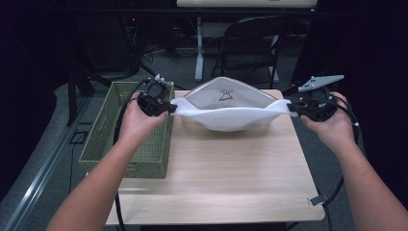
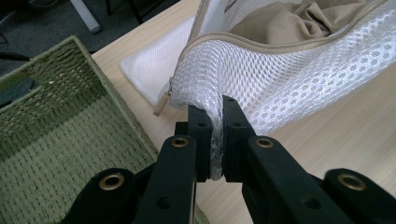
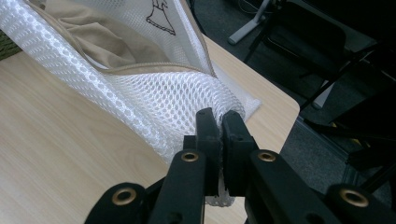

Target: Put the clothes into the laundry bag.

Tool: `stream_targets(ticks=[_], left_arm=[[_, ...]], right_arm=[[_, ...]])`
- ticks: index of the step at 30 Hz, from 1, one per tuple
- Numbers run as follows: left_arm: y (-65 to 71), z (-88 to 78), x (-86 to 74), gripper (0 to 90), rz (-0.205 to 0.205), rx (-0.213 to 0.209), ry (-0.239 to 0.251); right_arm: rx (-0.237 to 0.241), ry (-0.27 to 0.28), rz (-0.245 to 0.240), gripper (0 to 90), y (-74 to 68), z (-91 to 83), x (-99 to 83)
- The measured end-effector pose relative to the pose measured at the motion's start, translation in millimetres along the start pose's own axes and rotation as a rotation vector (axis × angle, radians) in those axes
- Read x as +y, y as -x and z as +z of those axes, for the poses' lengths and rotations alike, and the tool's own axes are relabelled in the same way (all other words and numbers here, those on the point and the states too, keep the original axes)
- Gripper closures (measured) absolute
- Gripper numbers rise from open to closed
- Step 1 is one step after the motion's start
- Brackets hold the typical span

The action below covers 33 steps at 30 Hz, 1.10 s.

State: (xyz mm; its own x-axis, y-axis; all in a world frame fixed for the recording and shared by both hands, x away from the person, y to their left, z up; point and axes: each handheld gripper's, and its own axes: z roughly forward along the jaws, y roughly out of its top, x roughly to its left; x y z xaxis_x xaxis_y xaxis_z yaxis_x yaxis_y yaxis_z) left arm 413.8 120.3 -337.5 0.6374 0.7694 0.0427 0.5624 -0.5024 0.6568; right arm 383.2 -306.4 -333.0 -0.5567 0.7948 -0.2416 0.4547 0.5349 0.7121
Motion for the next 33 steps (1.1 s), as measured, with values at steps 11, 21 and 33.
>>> stream_targets(ticks=[11,21,33], left_arm=[[-1.1,-4.2,10.8,85.3,0.011,0.015,0.017],[1.1,-10.2,12.7,85.3,0.014,0.016,0.026],[1.2,-16.8,15.1,85.3,0.015,0.024,0.032]], right_arm=[[-0.019,0.010,0.004,87.1,7.3,-3.1,8.0],[-0.025,0.022,0.001,87.1,6.3,-10.0,9.3],[-0.030,0.031,-0.010,87.1,5.2,-17.2,13.2]])
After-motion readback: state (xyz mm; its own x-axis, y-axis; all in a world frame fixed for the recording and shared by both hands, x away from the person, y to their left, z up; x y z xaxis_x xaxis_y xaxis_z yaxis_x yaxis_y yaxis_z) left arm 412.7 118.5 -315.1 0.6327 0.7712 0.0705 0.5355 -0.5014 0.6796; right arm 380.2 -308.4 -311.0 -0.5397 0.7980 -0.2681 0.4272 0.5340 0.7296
